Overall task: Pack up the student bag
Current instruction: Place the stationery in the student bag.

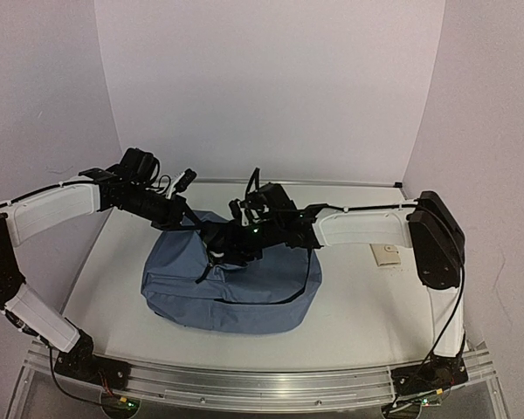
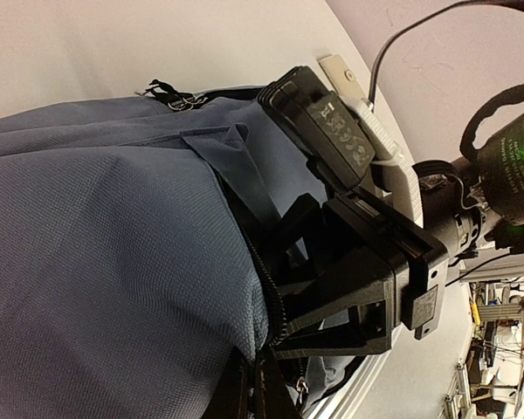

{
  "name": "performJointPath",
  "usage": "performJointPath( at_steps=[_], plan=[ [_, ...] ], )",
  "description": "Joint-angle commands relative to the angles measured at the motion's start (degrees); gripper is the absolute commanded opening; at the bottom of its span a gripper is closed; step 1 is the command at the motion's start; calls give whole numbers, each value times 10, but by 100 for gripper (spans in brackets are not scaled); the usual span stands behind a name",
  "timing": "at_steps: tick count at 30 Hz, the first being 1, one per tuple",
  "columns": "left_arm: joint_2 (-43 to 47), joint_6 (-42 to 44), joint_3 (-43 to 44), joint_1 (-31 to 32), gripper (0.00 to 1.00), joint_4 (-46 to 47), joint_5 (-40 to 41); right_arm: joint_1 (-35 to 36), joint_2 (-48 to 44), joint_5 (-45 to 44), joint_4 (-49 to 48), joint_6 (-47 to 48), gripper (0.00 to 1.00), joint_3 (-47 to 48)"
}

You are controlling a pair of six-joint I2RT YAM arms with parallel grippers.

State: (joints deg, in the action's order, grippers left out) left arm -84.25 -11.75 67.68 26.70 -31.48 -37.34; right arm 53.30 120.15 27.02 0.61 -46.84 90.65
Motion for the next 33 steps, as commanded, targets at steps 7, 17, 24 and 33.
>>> performJointPath(
  at_steps=[7,17,24,33],
  plan=[
    [31,17,10,-6,0,31,-4,1,-70,-112,59,46,58,-2],
    [16,15,13,-6,0,31,-12,29,-30,-128,104,60,43,22],
    [16,15,13,-6,0,31,-13,31,3,-120,105,64,40,52],
    [9,15,14,-6,0,32,-22,41,60,-89,99,79,35,111]
  ],
)
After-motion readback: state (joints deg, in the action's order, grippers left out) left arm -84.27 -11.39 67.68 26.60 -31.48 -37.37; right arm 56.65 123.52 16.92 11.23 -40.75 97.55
